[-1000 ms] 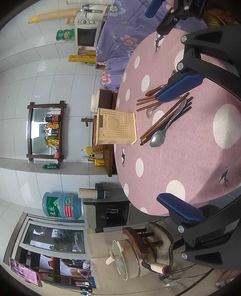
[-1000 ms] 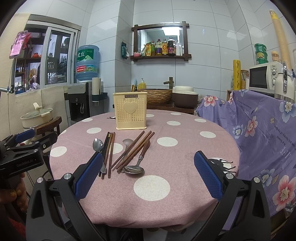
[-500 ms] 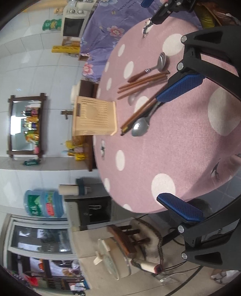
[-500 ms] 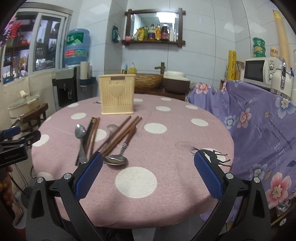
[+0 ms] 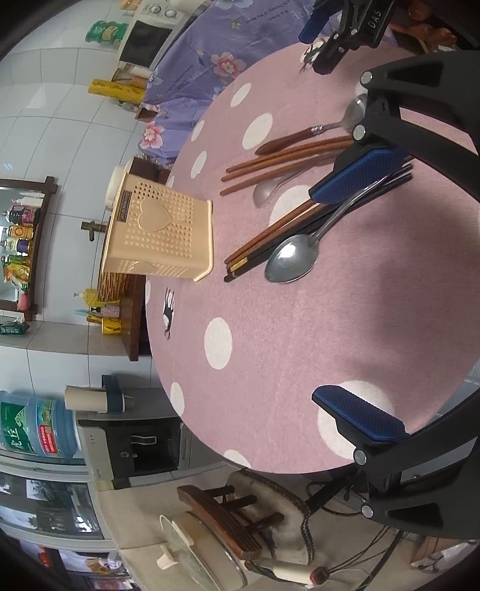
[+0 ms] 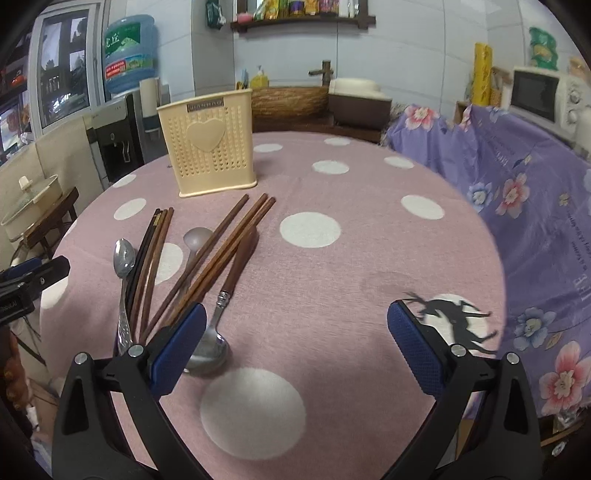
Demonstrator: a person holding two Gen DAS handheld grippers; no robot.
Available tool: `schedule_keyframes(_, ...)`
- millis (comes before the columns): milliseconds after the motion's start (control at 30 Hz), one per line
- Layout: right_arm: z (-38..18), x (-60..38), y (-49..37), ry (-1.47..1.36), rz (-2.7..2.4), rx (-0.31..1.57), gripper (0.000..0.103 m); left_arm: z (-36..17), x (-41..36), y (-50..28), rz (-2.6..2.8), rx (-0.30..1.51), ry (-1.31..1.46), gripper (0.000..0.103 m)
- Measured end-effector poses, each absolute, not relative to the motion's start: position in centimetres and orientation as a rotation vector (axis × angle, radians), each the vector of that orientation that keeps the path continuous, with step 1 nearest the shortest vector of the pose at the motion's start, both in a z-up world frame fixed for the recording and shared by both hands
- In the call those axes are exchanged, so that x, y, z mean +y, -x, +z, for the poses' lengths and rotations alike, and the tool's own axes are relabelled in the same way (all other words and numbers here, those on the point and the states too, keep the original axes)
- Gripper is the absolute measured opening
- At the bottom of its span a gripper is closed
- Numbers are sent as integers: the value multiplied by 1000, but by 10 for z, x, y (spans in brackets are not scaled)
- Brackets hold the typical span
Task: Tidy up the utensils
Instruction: 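Close the right tool on the brown-handled spoon's handle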
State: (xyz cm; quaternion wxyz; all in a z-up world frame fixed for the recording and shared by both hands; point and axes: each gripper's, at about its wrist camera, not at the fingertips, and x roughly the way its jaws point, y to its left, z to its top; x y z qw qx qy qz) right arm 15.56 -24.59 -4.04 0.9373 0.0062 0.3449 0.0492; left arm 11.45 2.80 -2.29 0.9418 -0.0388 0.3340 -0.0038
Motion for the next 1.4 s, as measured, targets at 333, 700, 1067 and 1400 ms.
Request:
schedule_keyframes(333,-52,-217,-221,-42,162,872,59,-30,21,-147,-3,759,41,98)
schedule_keyframes(700,-68,-196,-251,-44,156,954,28,-40,26,-153,-8,816,69,96)
schedule_keyframes(1067,-68,-190,-273,-33,133,955,19,-47,23,-155,-12,839,66,96)
schedule_keyframes(1400,-68,-213,-273,-66,144,953,16,-29,11,-176,-104,837,56,81)
